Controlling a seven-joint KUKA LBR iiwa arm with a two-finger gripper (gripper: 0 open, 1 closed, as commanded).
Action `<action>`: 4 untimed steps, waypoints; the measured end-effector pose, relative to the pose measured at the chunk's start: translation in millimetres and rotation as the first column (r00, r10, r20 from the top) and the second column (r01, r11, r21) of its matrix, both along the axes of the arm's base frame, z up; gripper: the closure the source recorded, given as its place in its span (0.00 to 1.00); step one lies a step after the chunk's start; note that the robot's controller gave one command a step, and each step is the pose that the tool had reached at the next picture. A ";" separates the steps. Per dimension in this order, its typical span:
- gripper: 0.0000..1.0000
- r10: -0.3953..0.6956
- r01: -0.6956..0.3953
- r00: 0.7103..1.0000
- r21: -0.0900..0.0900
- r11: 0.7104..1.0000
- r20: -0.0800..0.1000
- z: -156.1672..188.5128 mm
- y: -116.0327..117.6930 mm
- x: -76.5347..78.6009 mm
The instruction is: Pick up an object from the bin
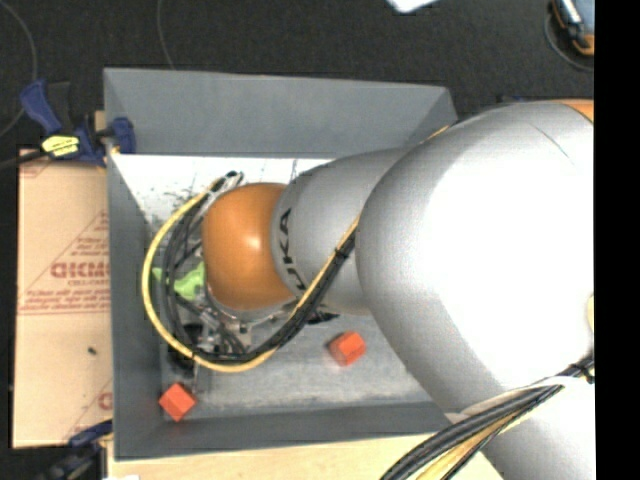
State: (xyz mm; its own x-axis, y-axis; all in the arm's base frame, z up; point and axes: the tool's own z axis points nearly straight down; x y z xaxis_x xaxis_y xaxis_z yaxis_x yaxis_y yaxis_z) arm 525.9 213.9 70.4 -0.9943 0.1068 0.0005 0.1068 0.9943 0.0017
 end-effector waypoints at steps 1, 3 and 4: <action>0.00 -0.352 0.352 0.936 0.002 0.936 0.002 -0.7 -4.0 -24.2; 1.00 -0.001 0.001 1.000 0.000 1.000 0.004 0.2 -1.1 1.2; 1.00 -0.001 0.001 1.000 -0.001 1.000 0.001 2.9 -1.6 0.3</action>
Offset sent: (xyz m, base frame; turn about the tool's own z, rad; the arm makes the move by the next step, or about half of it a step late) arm 0.0000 0.0000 0.0000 0.0000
